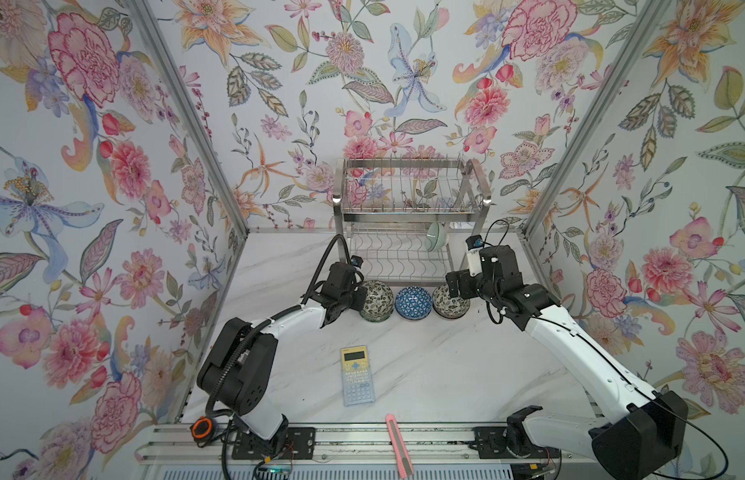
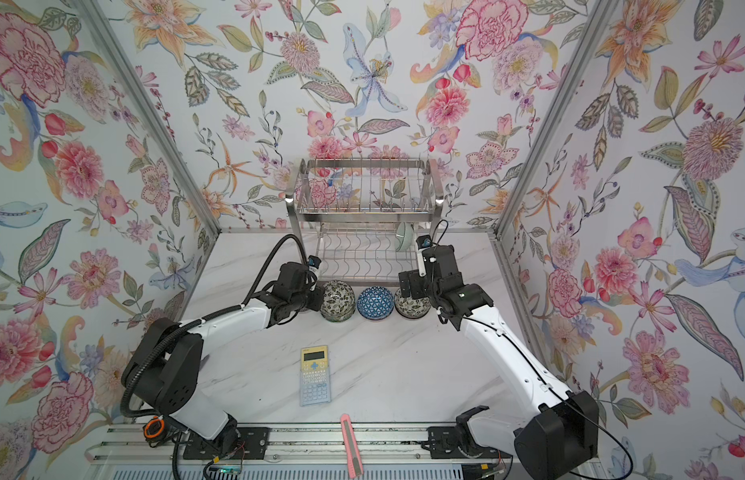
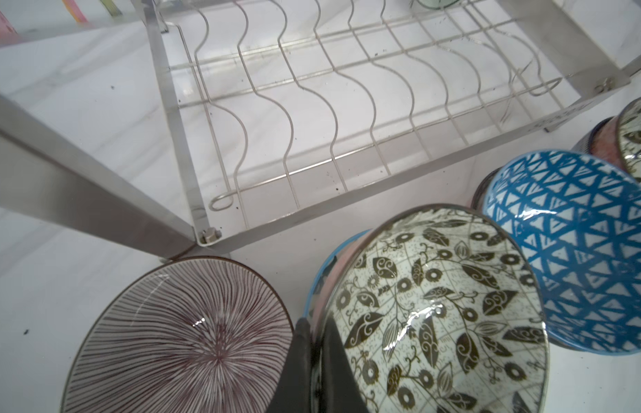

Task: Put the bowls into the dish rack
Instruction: 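Lift the leaf-patterned bowl with the left gripper while the right gripper reaches toward it, then close the right gripper on the leaf-patterned bowl while the left gripper opens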

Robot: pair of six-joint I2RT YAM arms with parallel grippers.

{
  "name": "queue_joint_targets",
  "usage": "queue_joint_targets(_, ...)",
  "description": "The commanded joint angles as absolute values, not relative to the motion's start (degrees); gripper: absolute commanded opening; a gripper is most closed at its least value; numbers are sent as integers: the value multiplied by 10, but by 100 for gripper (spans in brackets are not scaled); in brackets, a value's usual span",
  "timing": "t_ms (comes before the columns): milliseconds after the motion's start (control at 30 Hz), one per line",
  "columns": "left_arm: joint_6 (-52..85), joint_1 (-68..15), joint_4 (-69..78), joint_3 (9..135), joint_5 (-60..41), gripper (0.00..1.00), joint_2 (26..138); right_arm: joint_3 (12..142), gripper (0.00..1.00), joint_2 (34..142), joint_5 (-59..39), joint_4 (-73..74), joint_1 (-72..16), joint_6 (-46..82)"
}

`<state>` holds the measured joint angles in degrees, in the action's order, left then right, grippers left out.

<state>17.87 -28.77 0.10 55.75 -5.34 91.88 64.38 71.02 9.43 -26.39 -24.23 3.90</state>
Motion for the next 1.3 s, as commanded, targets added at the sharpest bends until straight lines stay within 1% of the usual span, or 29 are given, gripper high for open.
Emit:
queue_joint_targets(0,186,-285,34,549,-41,0,865,642,99,703,90,-270,-242,39)
queue_joint_targets(233,192,-298,54,534,-38,0,811,647,99,706,76,-267,-260,57)
queue_joint_targets(367,197,-322,70,524,-13,0,787,656,99,706,71,-252,-296,73)
queue_joint_targets(533,222,-338,108,504,-17,0,772,661,99,713,55,-225,-333,94)
queue_joint_targets(833,247,-368,159,491,-31,0,794,650,99,731,2,-165,-360,135)
queue_joint_targets(1267,265,-386,203,495,-52,0,830,632,99,784,-25,-124,-367,177)
